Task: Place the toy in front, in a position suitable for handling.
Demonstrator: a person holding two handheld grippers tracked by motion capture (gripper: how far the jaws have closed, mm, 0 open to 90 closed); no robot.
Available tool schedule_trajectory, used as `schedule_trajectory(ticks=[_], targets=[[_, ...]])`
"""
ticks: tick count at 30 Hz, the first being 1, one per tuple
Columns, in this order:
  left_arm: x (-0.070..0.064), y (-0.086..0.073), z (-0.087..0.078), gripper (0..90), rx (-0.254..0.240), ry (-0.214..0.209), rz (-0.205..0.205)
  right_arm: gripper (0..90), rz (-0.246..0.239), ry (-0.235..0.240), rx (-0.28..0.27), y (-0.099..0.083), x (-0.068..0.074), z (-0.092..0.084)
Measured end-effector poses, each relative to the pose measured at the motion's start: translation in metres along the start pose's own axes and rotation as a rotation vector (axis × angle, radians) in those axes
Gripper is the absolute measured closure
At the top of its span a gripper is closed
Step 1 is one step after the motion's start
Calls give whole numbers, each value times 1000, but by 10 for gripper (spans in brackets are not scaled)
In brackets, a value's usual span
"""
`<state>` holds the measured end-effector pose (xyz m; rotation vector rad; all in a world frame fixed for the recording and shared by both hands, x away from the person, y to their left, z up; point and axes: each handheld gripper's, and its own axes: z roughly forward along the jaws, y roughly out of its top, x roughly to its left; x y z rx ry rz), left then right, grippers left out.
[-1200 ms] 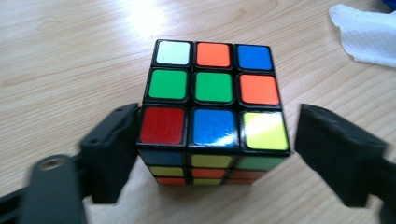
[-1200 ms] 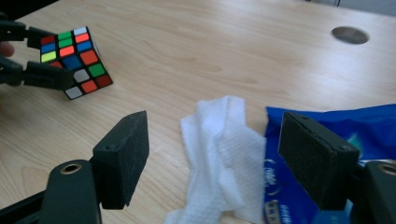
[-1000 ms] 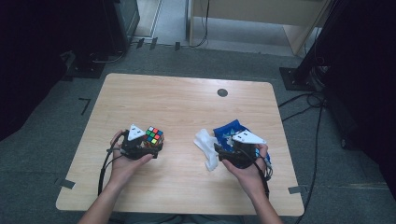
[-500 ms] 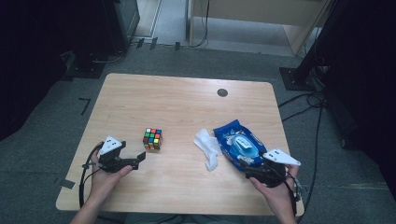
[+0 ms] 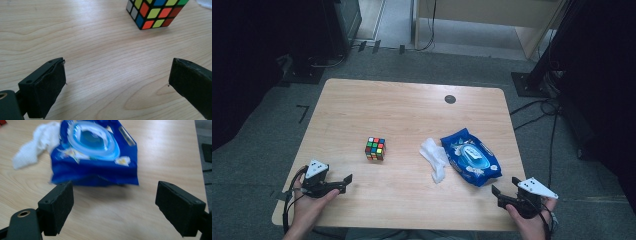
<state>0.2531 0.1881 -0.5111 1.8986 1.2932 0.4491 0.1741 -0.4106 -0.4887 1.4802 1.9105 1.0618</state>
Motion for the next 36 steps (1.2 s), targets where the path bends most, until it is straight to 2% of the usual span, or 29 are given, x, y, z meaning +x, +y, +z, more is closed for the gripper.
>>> schedule_trajectory(ticks=[2,8,9,12,13,15,17,22,26,32,36], targets=[[0,-1,0,13,8,21,9,155,2,-9,24,-7,-3,3],[0,-4,0,13,47,35,15,157,4,-54,96,-19,-15,22],[0,-5,1,13,67,53,20,157,7,-57,104,-20,-18,25],[-1,-7,3,13,91,68,30,158,13,-67,110,-21,-20,28],[-3,-6,4,13,102,91,48,158,11,-66,111,-21,-20,30],[-7,-6,6,13,116,112,76,157,2,-63,119,-20,-18,31],[-10,-6,7,10,121,108,96,152,-8,-69,129,-20,-17,33],[-9,-6,7,9,123,113,96,152,-8,-66,130,-20,-17,33],[-8,-3,11,9,120,137,68,151,-7,-66,130,-20,-17,33],[-8,-2,11,9,120,139,66,152,15,-90,128,-20,-18,33],[-12,0,15,9,118,158,49,153,21,-98,128,-20,-20,32]])
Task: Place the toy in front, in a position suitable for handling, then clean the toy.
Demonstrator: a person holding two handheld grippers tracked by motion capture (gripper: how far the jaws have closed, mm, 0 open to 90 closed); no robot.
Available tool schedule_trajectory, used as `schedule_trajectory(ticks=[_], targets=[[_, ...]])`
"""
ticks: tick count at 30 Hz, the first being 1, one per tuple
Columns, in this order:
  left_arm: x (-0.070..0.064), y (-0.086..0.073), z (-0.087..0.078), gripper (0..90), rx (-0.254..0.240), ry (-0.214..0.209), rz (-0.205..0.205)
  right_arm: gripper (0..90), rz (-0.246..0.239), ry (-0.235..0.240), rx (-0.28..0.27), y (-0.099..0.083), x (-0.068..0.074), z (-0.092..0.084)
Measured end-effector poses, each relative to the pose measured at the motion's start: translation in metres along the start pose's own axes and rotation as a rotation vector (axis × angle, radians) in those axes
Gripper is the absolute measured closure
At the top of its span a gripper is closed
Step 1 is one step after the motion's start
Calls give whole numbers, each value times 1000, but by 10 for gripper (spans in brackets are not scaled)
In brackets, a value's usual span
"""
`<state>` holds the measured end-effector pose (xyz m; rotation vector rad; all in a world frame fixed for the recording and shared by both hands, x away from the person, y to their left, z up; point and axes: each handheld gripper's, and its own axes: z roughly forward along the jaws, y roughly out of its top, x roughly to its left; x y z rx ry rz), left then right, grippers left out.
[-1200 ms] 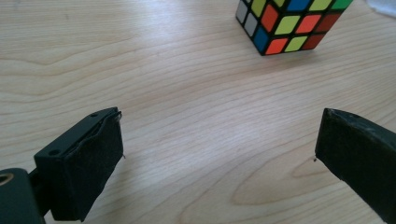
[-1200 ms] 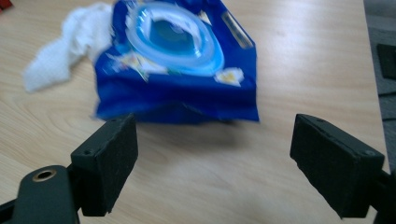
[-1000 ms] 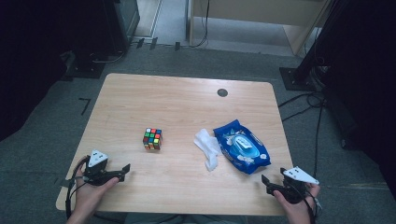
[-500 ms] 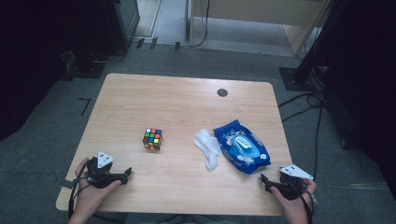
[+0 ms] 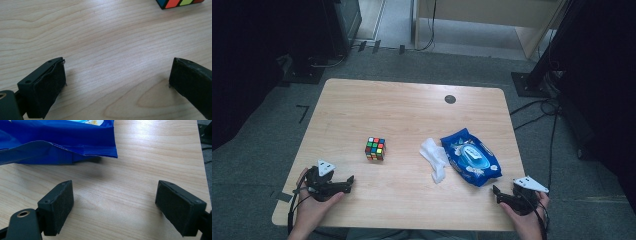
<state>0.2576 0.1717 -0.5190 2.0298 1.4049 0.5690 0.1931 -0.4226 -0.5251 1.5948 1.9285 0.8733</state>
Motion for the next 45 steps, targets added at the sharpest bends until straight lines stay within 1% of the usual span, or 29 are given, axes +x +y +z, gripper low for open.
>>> schedule_trajectory(ticks=[3,5,45], targets=[[-5,4,3,9,1,17,-14,153,1,-1,0,0,0,0],[-6,4,4,9,1,17,-18,153,1,-1,-1,0,0,0],[-6,5,4,9,2,17,-17,149,4,-3,1,0,0,1]])
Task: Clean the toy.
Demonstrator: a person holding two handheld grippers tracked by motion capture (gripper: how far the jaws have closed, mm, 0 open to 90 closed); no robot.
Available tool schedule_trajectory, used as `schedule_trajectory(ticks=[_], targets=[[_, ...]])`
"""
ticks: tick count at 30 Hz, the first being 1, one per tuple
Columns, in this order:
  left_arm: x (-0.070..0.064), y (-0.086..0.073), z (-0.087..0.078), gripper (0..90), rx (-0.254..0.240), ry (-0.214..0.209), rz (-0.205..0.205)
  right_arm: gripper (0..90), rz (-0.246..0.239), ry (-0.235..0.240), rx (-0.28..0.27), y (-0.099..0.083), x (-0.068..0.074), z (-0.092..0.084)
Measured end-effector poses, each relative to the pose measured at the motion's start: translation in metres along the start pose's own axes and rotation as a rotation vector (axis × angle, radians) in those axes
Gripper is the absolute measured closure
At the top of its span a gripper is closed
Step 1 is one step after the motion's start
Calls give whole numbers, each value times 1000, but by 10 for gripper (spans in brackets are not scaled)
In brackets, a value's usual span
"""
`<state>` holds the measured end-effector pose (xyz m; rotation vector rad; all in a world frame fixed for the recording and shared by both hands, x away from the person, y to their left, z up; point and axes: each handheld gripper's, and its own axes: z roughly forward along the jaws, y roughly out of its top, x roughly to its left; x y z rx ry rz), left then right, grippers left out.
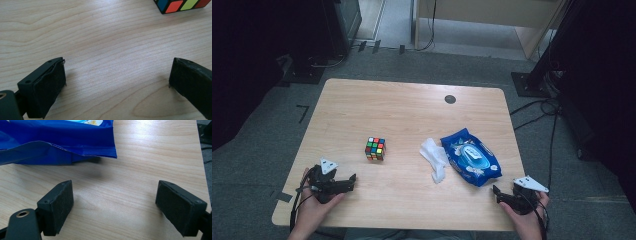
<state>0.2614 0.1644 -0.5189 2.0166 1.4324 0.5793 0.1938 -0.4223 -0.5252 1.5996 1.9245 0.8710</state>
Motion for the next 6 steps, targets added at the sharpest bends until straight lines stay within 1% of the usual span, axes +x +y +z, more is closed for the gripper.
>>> schedule_trajectory(ticks=[6], targets=[[0,0,0,9,0,0,0,149,0,0,-1,0,0,0]])
